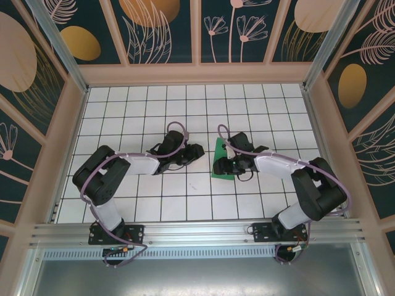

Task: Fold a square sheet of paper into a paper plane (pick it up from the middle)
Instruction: Fold the triangle a second time at the center of the table.

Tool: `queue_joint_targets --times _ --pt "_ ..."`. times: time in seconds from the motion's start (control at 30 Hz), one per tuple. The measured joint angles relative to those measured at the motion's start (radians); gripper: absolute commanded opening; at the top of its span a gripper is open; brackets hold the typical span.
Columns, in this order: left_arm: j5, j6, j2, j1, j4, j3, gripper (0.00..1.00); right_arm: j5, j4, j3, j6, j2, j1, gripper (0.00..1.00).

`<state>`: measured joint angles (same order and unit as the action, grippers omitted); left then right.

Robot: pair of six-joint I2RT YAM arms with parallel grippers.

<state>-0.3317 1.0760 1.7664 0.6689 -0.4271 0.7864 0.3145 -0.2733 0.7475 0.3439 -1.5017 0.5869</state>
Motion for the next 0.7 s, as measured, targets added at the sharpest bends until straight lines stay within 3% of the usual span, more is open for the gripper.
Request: queue_joint_targets --times 0.33,0.7 --pt "0.075 0.003 -0.055 -0.001 0.000 -0.042 0.41 -0.285 -0.113 0.121 0.003 -0.094 0.160 0.66" --pt "0.086 0.003 -0.078 -0.009 -0.002 -0.065 0.41 -0.341 -0.148 0.144 0.003 -0.147 0.189 0.69"
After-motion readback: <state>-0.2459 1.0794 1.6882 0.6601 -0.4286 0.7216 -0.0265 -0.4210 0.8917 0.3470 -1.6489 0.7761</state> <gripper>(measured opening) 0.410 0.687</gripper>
